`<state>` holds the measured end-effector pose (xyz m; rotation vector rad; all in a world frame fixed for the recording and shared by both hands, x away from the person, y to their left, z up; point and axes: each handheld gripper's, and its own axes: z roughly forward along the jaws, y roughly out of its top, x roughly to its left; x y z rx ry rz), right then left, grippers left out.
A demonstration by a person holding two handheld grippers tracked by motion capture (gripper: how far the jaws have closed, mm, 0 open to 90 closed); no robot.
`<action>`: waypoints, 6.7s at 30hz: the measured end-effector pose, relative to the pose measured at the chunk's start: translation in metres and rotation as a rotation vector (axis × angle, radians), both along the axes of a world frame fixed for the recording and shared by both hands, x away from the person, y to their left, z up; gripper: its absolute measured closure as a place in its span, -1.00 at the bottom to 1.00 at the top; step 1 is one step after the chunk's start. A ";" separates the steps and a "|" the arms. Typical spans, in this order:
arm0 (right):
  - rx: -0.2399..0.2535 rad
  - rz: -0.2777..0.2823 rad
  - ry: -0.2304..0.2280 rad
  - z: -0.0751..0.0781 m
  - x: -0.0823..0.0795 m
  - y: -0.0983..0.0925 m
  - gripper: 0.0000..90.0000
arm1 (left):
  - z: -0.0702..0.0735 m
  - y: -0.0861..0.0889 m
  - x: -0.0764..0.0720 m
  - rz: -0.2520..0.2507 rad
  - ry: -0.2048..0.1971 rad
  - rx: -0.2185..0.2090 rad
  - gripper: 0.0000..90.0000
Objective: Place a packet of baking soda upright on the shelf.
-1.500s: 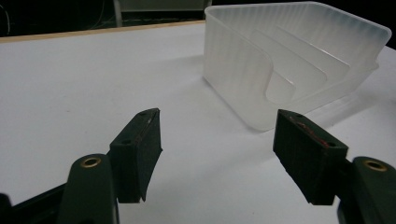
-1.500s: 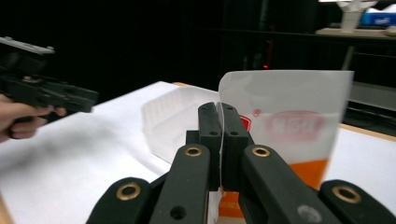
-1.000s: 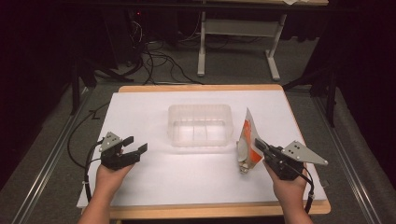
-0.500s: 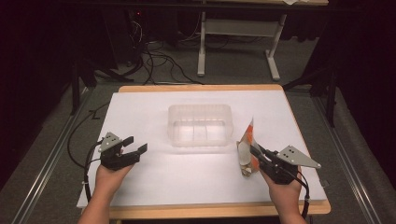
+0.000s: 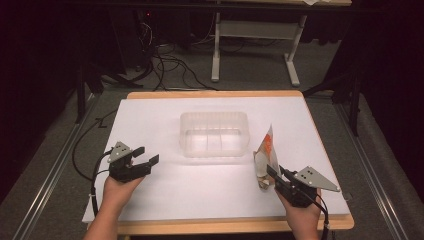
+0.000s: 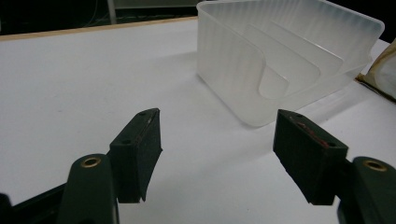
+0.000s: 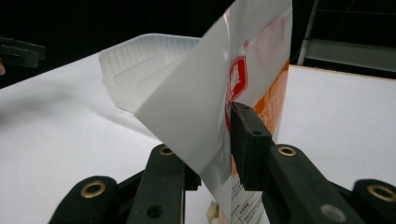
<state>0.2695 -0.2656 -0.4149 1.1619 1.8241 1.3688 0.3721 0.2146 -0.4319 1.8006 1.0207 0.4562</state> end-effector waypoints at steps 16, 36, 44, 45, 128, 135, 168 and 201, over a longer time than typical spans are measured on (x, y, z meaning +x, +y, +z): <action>0.029 -0.014 -0.007 0.001 0.011 -0.003 1.00 | -0.001 -0.003 0.001 -0.015 0.004 0.014 -0.27; -0.018 -0.095 -0.089 0.031 0.019 -0.023 1.00 | -0.001 -0.002 0.000 -0.013 -0.002 0.019 -0.27; -0.029 -0.074 -0.117 0.054 0.029 -0.021 1.00 | 0.000 -0.002 -0.001 -0.013 -0.006 0.016 -0.28; -0.035 -0.072 -0.128 0.060 0.032 -0.019 1.00 | 0.000 -0.002 -0.001 -0.013 -0.008 0.015 -0.28; -0.048 0.122 -0.101 0.053 0.180 0.170 1.00 | 0.000 0.000 0.000 -0.026 -0.009 -0.016 -0.28; -0.070 0.131 -0.107 0.044 0.180 0.175 1.00 | 0.000 -0.002 0.000 -0.029 -0.008 -0.012 -0.28; -0.027 0.162 -0.088 0.022 0.166 0.179 1.00 | -0.001 -0.004 0.000 -0.033 -0.006 -0.003 -0.27; -0.032 0.153 0.018 -0.002 0.158 0.176 0.69 | -0.002 -0.004 0.001 -0.033 -0.001 0.002 -0.27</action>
